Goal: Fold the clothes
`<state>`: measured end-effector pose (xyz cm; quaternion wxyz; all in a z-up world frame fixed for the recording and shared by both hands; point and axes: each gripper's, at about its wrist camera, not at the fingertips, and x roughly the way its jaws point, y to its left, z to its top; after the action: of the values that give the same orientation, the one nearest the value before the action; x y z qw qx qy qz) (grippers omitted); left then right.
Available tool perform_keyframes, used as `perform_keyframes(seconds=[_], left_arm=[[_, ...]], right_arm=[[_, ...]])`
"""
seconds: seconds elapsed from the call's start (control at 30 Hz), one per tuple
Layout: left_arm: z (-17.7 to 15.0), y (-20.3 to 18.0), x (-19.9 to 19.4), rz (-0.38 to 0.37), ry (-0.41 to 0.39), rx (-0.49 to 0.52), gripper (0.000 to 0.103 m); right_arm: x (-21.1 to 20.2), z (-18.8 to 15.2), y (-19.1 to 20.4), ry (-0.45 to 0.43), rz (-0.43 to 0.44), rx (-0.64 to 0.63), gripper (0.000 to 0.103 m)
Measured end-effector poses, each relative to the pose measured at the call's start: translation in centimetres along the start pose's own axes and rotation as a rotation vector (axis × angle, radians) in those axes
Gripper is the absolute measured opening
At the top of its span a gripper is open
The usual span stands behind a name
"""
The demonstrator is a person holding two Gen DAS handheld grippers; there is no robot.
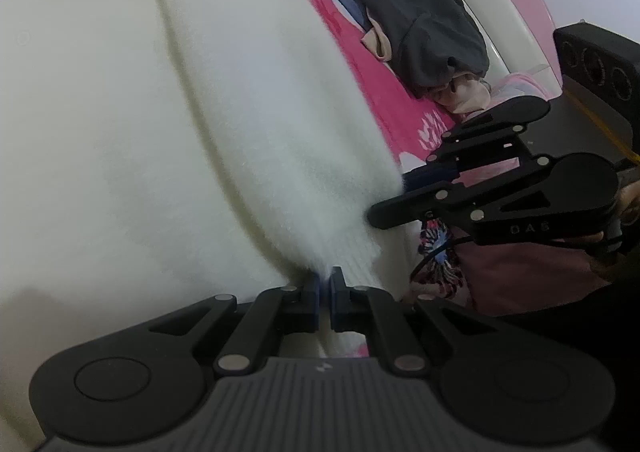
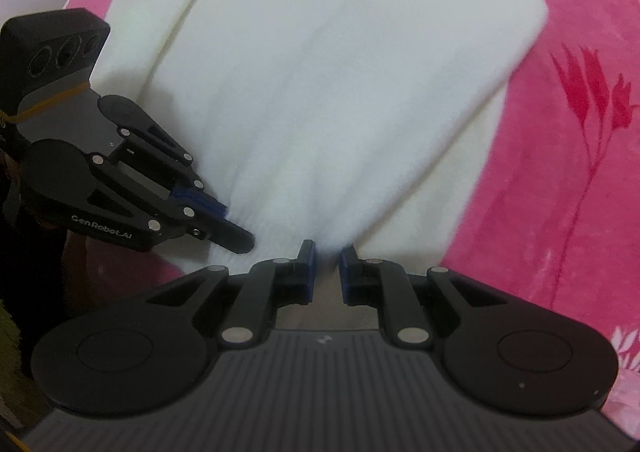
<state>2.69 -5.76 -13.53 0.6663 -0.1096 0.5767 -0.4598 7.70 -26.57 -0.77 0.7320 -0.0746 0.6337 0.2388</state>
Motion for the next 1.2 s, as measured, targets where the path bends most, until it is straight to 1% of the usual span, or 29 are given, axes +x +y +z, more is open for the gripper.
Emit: perform_keyframes(seconds=[0.17, 0.3, 0.53, 0.63, 0.7, 0.73, 0.77, 0.83, 0.9, 0.93, 1.03, 1.1, 1.2], left_arm=[[0.4, -0.8, 0.4, -0.017, -0.001, 0.021, 0.005], [0.4, -1.2, 1.3, -0.003, 0.019, 0.039, 0.005], [0.3, -1.7, 2.2, 0.023, 0.029, 0.071, 0.005], [0.2, -1.8, 2.4, 0.036, 0.027, 0.076, 0.006], [0.1, -2.0, 2.2, 0.039, 0.026, 0.078, 0.007], [0.1, -2.0, 2.1, 0.037, 0.028, 0.080, 0.009], [0.0, -2.1, 1.9, 0.038, 0.030, 0.085, 0.011], [-0.1, -2.3, 1.3, 0.038, 0.040, 0.103, 0.017], [-0.1, -2.3, 0.4, 0.041, 0.056, 0.119, 0.024], [0.0, -2.2, -0.2, 0.052, 0.058, 0.130, 0.026], [0.8, -1.7, -2.0, 0.096, 0.057, 0.167, 0.027], [2.2, -1.4, -3.0, 0.140, 0.028, 0.185, 0.029], [4.5, -1.0, -4.1, 0.194, -0.029, 0.199, 0.032]], right_arm=[[-0.1, -0.3, 0.0, 0.001, -0.031, -0.013, 0.011], [1.4, -0.8, -0.5, 0.024, -0.045, -0.003, 0.011], [3.4, -1.4, -0.2, 0.031, -0.076, -0.018, 0.011], [4.4, -1.7, -0.2, 0.035, -0.081, -0.005, 0.014], [4.4, -1.8, -0.5, 0.039, -0.070, 0.013, 0.016], [4.1, -1.7, -0.8, 0.042, -0.067, 0.025, 0.019], [3.7, -1.7, -1.0, 0.046, -0.064, 0.037, 0.024], [3.0, -1.5, -1.6, 0.049, -0.059, 0.061, 0.030], [1.9, -1.0, -2.4, 0.019, -0.072, 0.086, 0.031], [1.4, -0.7, -2.8, 0.002, -0.076, 0.101, 0.031], [-0.3, 1.0, -4.8, -0.093, -0.059, 0.187, 0.031], [-1.1, 2.1, -5.8, -0.148, -0.029, 0.228, 0.031], [-2.5, 5.2, -7.3, -0.244, 0.059, 0.303, 0.031]])
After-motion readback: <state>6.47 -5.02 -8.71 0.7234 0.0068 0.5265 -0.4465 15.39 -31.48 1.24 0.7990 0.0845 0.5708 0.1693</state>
